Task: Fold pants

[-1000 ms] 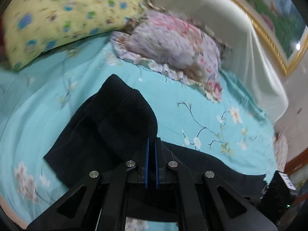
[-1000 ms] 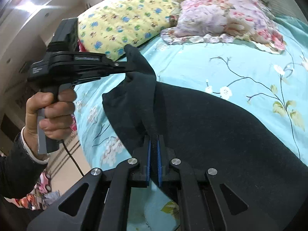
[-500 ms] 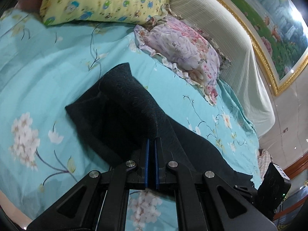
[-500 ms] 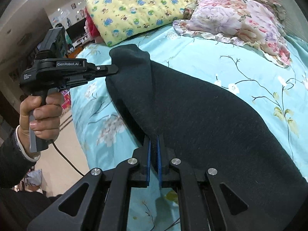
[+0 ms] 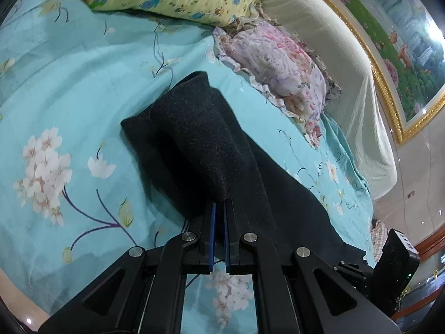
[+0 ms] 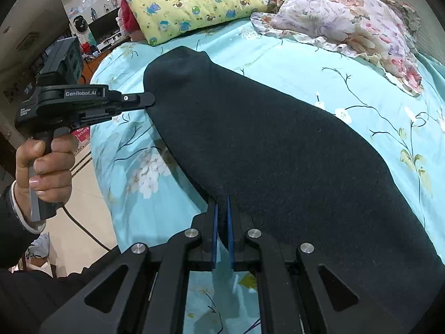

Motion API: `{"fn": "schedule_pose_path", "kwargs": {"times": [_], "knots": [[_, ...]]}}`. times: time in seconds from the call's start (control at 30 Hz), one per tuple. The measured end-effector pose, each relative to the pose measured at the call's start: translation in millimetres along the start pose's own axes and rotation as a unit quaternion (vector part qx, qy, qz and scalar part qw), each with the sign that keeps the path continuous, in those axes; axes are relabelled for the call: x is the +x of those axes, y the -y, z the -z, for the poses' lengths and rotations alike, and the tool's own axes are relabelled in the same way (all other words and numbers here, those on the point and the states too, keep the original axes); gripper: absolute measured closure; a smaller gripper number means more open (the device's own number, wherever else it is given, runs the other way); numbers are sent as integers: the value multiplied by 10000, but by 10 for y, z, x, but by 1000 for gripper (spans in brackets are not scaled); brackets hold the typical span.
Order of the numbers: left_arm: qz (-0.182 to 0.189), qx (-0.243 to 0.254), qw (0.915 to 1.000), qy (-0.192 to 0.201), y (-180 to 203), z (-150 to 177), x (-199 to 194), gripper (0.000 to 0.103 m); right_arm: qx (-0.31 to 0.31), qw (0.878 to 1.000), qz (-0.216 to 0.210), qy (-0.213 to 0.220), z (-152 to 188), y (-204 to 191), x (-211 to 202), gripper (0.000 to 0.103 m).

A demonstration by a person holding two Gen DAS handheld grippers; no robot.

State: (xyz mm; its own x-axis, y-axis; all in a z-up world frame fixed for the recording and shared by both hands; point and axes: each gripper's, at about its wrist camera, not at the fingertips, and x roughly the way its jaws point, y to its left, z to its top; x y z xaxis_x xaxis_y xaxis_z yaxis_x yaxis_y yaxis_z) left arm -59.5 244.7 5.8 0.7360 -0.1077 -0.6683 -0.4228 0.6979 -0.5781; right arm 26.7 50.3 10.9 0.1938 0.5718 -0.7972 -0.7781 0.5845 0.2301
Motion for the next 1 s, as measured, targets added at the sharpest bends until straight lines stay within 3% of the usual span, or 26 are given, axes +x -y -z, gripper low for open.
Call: {"fn": "schedule_pose_path", "kwargs": {"times": [0.43, 0.6, 1.0], "knots": [[-165, -171, 9997, -59, -137, 32, -71, 91, 361, 9993, 46, 13, 6, 3, -1, 84], [-181, -271, 9994, -88, -203, 46, -103, 86, 465, 9988, -44, 166, 5, -9, -82, 64], [-97, -526, 9985, -85, -249, -4, -147, 63, 761, 9958, -154, 487, -15, 66, -274, 64]]}}
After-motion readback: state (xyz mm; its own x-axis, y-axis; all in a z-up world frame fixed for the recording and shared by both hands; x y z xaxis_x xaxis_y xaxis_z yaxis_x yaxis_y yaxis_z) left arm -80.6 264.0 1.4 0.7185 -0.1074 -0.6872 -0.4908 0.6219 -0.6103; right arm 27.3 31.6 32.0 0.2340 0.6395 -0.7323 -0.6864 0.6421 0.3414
